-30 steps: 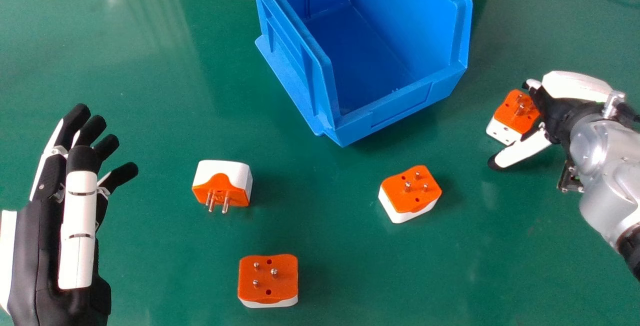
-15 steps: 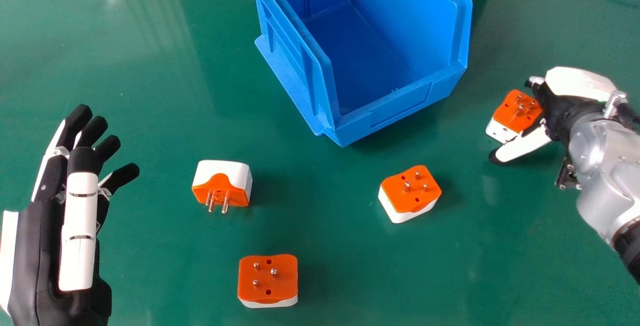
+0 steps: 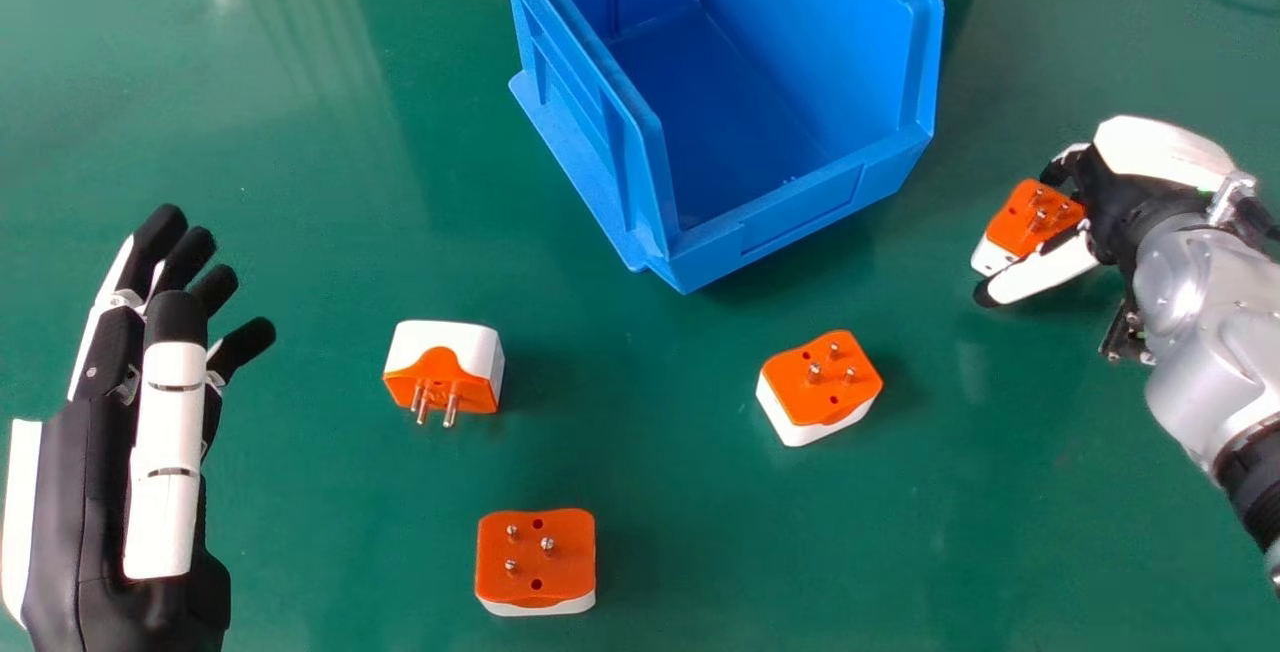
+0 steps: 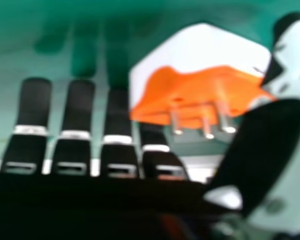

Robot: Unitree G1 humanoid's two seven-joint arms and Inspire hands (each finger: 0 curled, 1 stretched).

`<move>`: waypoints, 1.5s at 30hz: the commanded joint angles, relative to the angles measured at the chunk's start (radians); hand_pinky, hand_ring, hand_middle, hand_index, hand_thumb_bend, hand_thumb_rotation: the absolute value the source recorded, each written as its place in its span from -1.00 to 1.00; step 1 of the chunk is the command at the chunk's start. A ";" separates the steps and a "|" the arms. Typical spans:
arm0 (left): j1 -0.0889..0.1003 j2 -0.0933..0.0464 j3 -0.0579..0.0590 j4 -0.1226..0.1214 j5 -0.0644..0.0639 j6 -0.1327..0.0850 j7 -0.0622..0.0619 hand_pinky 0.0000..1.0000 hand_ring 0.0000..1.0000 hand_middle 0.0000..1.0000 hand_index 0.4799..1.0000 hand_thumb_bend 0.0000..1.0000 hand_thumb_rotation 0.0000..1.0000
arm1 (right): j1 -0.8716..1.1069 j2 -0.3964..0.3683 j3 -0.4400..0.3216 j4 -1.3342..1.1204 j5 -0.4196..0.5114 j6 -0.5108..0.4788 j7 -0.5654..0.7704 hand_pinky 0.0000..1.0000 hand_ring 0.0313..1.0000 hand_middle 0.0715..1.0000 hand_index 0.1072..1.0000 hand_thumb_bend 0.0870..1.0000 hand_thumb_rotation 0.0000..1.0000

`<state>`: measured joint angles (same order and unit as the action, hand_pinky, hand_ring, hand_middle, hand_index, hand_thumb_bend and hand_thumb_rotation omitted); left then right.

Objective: Pick all objects and put in blue box

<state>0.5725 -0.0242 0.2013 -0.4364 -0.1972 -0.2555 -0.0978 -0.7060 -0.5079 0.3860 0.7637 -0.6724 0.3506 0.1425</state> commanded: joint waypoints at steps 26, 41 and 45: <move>0.003 0.009 0.007 -0.029 -0.002 -0.004 0.006 0.63 0.80 0.84 0.62 0.13 0.60 | -0.021 0.019 -0.043 0.166 0.026 -0.202 -0.402 -0.38 -0.19 -0.11 0.03 -0.07 -0.91; 0.018 0.004 0.005 -0.035 -0.002 -0.005 0.008 0.64 0.81 0.84 0.64 0.16 0.57 | 0.005 -0.010 -0.053 0.128 0.027 -0.243 -0.420 -0.41 -0.20 -0.15 0.01 -0.10 -0.97; 0.025 0.005 0.005 -0.039 0.001 -0.004 0.009 0.64 0.81 0.84 0.64 0.15 0.57 | 0.033 -0.020 -0.072 0.052 0.041 -0.224 -0.400 -0.42 -0.21 -0.15 -0.02 -0.11 -0.98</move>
<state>0.5875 -0.0227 0.2037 -0.4449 -0.1961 -0.2497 -0.0888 -0.6704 -0.4986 0.3349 0.8627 -0.6374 0.1212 -0.2548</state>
